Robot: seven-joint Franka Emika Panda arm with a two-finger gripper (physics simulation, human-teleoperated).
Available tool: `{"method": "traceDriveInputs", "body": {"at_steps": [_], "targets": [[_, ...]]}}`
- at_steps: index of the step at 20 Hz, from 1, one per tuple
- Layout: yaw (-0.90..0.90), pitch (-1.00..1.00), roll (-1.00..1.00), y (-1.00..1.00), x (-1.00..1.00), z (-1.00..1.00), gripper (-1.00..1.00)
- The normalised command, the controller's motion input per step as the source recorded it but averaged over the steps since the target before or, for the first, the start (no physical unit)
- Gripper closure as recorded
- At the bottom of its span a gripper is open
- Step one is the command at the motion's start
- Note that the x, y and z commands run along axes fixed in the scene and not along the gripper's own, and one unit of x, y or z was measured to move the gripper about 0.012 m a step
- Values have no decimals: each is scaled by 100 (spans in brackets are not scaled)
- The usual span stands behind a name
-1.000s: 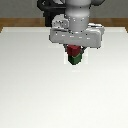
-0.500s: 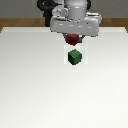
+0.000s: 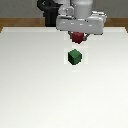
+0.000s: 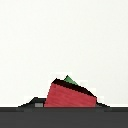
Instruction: Place the red cube on top of the green cube.
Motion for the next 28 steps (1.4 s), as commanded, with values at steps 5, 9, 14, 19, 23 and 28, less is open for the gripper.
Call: {"method": "traceDriveInputs", "body": {"at_steps": [5, 9, 14, 19, 23, 28], "targets": [[0, 0, 0, -20, 0, -20, 100], [0, 0, 0, 0, 0, -50, 100], [0, 0, 0, 0, 0, -60, 100], [0, 0, 0, 0, 0, 0, -100], [0, 0, 0, 0, 0, 0, -100], [0, 0, 0, 0, 0, 0, -100]]}}
